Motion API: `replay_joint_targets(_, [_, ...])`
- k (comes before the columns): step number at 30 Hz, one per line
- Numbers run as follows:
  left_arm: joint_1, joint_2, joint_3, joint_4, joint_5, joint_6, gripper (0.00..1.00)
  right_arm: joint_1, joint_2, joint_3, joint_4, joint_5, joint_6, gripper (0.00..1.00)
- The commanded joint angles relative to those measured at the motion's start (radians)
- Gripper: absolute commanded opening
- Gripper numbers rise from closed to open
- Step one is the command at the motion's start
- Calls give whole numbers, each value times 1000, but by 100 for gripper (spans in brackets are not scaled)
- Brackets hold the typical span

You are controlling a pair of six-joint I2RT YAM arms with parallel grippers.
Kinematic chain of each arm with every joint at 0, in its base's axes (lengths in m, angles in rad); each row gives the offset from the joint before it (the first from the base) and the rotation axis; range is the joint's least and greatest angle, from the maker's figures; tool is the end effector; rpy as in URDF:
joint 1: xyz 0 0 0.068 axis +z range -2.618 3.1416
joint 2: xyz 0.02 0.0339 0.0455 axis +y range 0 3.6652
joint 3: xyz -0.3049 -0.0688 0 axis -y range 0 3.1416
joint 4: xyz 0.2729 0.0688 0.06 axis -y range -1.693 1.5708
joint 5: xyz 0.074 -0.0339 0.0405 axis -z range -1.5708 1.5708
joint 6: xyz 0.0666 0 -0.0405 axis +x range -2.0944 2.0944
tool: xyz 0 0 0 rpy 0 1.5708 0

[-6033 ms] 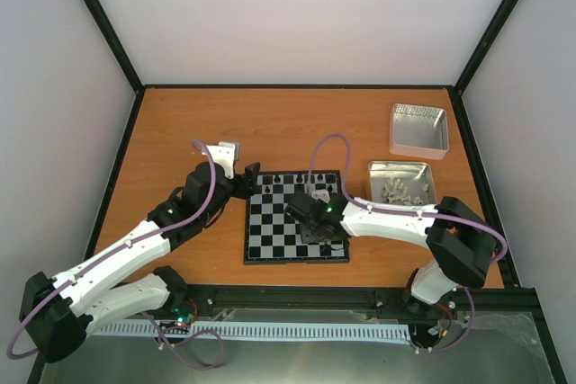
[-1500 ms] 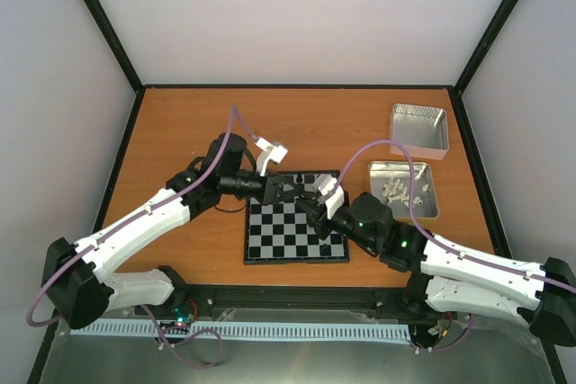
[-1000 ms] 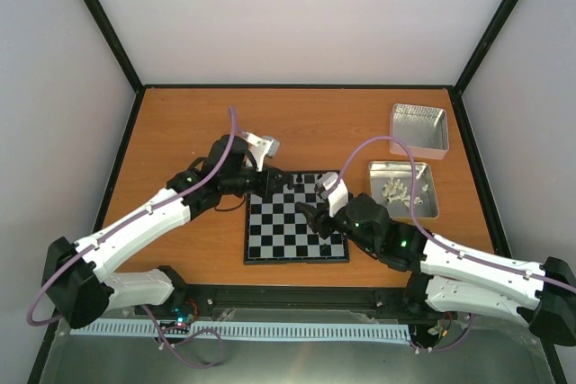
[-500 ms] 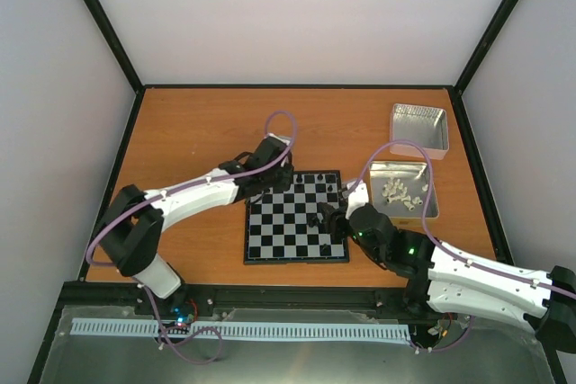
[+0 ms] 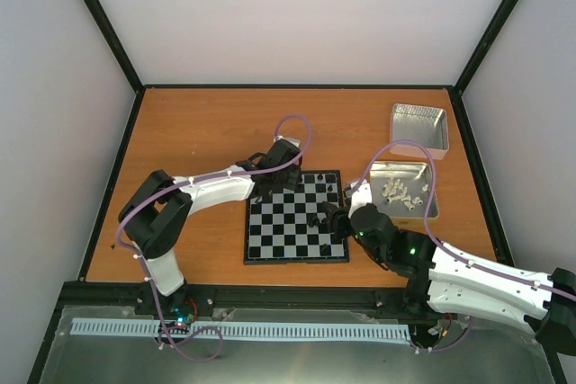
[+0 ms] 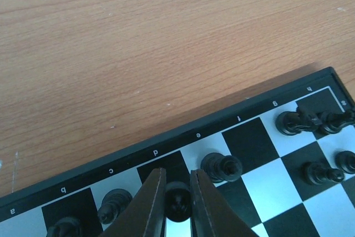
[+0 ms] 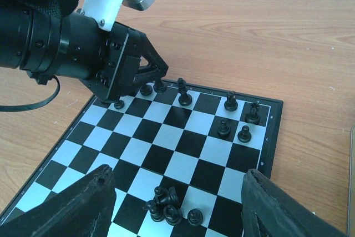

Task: Set up the chess pieces on the board
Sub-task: Place the chess piece on the chessboard.

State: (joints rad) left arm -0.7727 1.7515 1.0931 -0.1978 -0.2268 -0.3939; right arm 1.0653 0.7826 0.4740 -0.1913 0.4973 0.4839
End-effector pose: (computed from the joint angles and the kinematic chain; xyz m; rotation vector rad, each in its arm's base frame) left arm 0.3100 -0.2813 0.1890 0.3535 2.3891 -0.2668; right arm 0.1238 0.1582 0.2392 -0.2867 2.0171 0.4704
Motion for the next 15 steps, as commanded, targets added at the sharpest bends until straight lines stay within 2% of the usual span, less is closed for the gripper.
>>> replay_joint_targets(1, [-4,25,44,49,-40,8,1,-11,5,-13,9,13,12,62])
replay_joint_targets(15, [4,66,34,72,-39,1,3,-19,24,-10,7,-1,21,62])
